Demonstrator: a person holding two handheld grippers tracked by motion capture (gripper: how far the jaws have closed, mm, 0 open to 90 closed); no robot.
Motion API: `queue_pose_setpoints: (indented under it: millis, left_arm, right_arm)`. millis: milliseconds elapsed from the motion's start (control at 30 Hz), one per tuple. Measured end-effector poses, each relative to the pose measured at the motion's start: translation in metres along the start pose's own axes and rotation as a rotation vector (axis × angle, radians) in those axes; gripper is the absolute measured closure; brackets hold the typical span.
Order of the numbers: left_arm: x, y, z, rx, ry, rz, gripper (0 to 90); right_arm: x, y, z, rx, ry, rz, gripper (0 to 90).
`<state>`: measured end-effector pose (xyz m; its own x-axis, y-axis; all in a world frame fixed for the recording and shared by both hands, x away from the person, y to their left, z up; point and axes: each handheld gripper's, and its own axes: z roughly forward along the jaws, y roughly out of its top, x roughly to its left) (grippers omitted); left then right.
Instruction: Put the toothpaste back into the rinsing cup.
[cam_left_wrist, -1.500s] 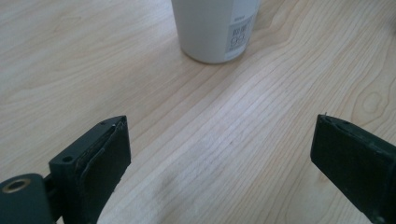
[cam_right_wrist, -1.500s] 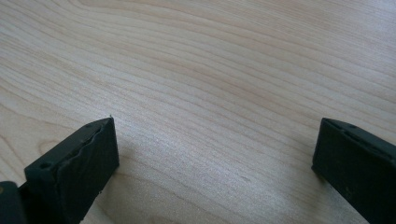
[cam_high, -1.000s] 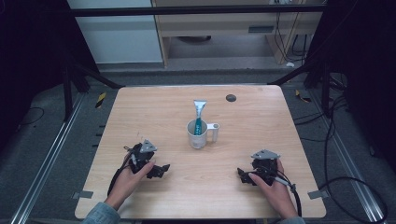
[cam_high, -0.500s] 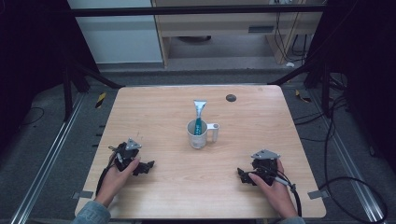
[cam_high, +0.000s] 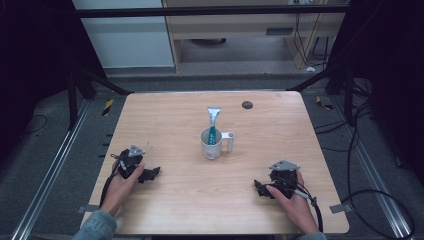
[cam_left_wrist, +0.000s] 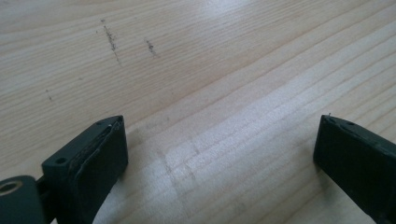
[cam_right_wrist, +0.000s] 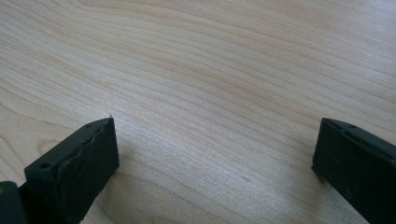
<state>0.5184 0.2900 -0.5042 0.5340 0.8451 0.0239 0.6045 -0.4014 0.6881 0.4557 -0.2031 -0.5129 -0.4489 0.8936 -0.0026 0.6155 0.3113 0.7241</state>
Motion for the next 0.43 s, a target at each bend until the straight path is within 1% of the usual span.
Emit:
queue_pose_setpoints:
  millis: [67,100,133,200,333,367,400,433]
  left_arm:
    - [0.0033,-0.0015,0.0022,-0.026,-0.002,0.001,0.6]
    - [0.0033,-0.0015,0.0022,-0.026,-0.002,0.001,0.2]
    - [0.0065,-0.0019,0.0032,-0.036,0.003,-0.009,0.2]
    - [0.009,-0.0013,0.0038,-0.038,0.003,-0.009,0.1]
    - [0.0093,-0.0011,0.0041,-0.034,0.004,-0.01,0.0]
    - [0.0091,-0.0013,0.004,-0.034,0.008,-0.012,0.0]
    - [0.0081,-0.0018,0.0034,-0.034,0.02,-0.025,0.0]
    - [0.0081,-0.0018,0.0034,-0.034,0.02,-0.025,0.0]
  right_arm:
    - [0.0,0.0,0.0,0.0,0.0,0.0,0.5]
    - [0.0,0.0,0.0,0.0,0.0,0.0,0.5]
    - [0.0,0.0,0.0,0.0,0.0,0.0,0.5]
    - [0.0,0.0,0.0,0.0,0.0,-0.001,0.5]
    - [0.0,0.0,0.0,0.0,0.0,0.0,0.5]
    - [0.0,0.0,0.0,0.0,0.0,0.0,0.5]
    - [-0.0001,0.0001,0.0,0.0,0.0,0.0,0.5]
    - [-0.0001,0.0001,0.0,0.0,0.0,0.0,0.5]
